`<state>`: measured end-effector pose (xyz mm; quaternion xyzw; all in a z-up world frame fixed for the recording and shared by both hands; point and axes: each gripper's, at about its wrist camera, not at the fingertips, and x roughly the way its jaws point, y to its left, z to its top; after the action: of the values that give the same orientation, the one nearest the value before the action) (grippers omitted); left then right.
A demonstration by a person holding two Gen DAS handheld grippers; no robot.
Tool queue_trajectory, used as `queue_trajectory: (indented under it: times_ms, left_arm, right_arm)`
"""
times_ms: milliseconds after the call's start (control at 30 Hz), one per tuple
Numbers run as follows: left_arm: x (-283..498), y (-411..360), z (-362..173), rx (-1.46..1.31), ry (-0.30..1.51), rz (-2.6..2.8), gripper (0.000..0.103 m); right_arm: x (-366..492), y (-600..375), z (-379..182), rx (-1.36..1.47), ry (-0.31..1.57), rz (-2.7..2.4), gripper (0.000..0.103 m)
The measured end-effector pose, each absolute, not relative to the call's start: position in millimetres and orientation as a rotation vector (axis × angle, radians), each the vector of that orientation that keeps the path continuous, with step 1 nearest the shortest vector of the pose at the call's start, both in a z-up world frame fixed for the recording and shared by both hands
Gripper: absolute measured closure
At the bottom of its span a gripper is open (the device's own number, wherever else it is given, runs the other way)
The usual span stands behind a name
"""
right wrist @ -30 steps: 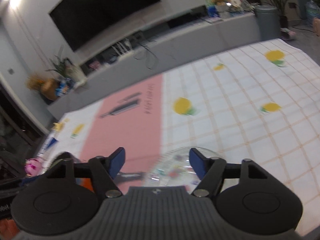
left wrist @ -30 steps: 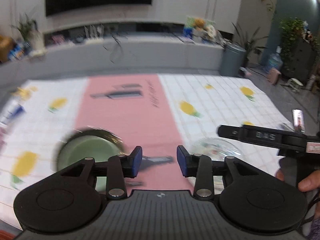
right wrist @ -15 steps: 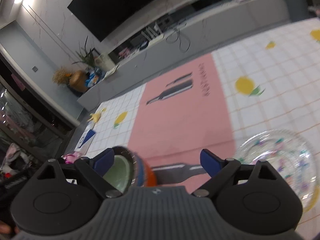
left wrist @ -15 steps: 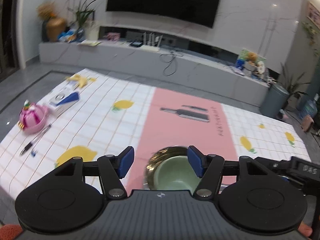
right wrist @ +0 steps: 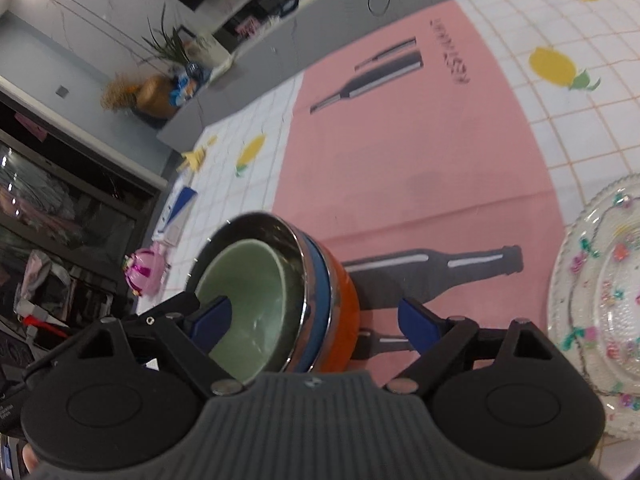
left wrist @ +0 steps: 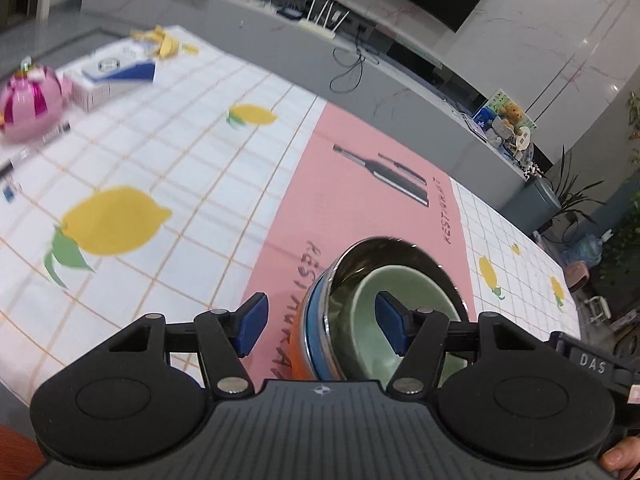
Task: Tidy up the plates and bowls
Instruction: 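Move both grippers to the nested bowl stack and close on its rim, then lift the bowl stack with both grippers and lower it onto the stacked plates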
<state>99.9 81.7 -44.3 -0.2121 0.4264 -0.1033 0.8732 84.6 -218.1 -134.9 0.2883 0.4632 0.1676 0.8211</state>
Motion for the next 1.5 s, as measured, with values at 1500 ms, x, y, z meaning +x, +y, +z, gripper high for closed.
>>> queue_trajectory:
  times_ms: [1500]
  left_arm:
    - [92.5,55.4,-40.9,-0.475,0.944,-0.264,0.056]
  right_arm:
    - [86.7,-231.6,-149.1,0.718,1.060,0.374,0.055]
